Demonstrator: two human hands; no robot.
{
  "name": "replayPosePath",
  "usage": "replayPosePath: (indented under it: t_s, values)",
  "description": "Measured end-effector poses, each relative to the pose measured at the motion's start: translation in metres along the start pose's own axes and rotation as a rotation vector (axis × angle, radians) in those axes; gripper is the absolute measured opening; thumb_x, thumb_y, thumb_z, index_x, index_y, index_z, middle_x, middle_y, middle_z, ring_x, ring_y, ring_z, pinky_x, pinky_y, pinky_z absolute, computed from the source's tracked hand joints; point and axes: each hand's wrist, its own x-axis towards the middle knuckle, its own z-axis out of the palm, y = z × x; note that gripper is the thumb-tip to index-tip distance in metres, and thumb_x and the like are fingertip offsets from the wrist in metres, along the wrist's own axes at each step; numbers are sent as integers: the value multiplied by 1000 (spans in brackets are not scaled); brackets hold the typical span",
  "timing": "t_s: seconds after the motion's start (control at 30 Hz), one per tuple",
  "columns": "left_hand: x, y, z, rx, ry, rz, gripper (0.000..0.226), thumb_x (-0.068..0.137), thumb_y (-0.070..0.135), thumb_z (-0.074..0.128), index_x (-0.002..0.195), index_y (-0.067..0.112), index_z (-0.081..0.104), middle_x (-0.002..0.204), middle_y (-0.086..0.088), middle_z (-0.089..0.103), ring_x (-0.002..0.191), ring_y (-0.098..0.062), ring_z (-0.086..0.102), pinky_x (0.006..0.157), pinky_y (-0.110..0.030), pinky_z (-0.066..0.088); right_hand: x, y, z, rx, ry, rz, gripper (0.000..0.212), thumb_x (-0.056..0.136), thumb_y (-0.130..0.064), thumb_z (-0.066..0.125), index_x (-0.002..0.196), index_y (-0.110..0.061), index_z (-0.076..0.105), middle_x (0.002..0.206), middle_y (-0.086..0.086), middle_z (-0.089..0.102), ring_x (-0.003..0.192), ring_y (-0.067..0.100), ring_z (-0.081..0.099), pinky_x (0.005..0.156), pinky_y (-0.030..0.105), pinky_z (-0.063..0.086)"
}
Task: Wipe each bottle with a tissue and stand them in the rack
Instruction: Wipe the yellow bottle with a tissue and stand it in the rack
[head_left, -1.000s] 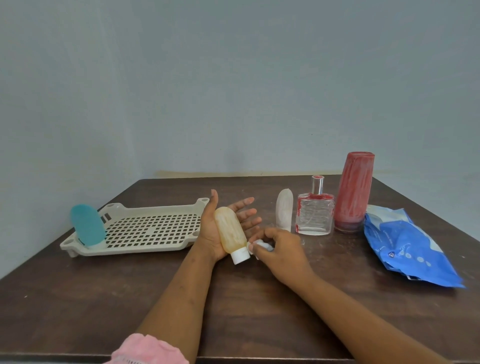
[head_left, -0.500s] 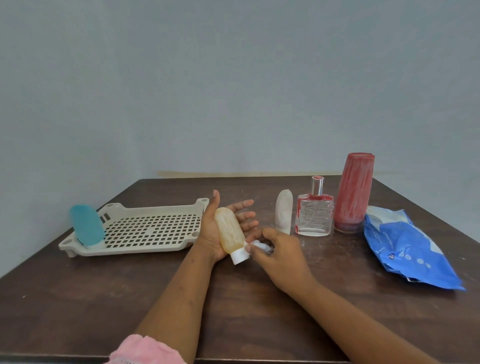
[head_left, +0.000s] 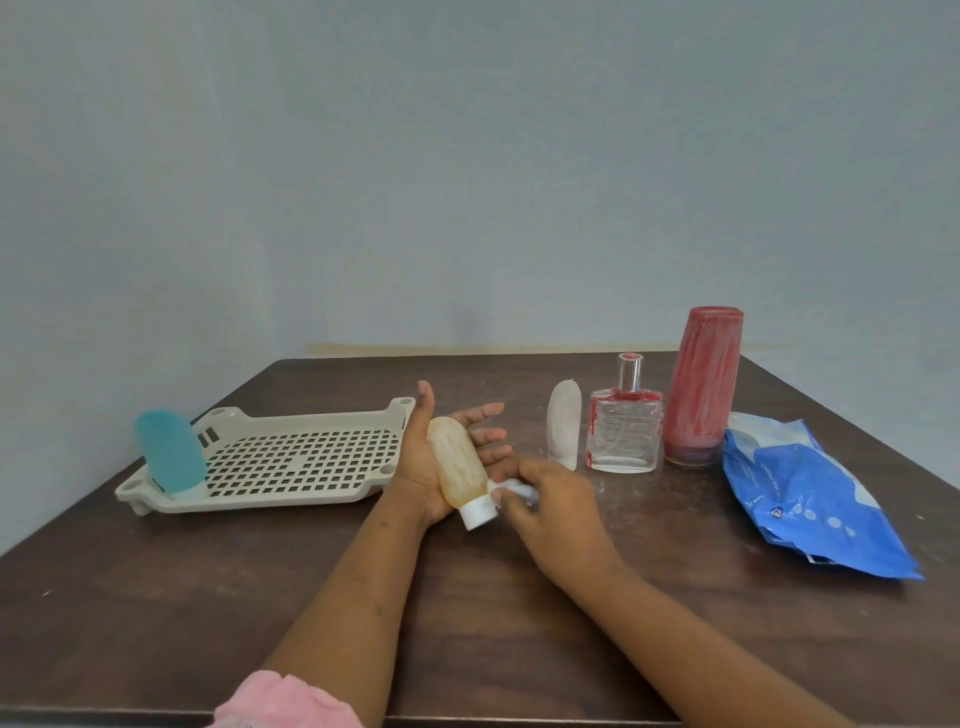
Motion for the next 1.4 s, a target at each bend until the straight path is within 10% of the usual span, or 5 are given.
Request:
replayPosePath:
  t_s: [0.67, 0.93, 1.4]
  values:
    - [3, -3, 2, 7, 71, 42, 95, 67, 81, 40, 111, 1, 65, 64, -12, 63, 53, -23, 59, 58, -31, 51, -8, -14, 6, -267, -163, -294, 21, 91, -21, 45, 98, -14, 64, 93, -1, 64, 85, 13, 55, 77, 17, 34]
    - [3, -4, -1, 35, 77, 51, 93, 70, 79, 37, 114, 1, 65, 62, -12, 64, 52, -23, 59, 57, -30, 52, -2, -3, 1, -220, -83, -141, 17, 91, -13, 55, 103, -14, 66, 101, -3, 65, 93, 10, 56, 79, 18, 40]
    - [6, -2, -1, -37, 45, 17, 92, 68, 77, 38, 112, 0, 62, 59, -13, 65, 45, -23, 58, 51, -29, 52, -11, -18, 16, -761, -314, -718, 26, 89, -9, 40, 94, -16, 65, 95, -2, 63, 98, 18, 57, 69, 24, 53]
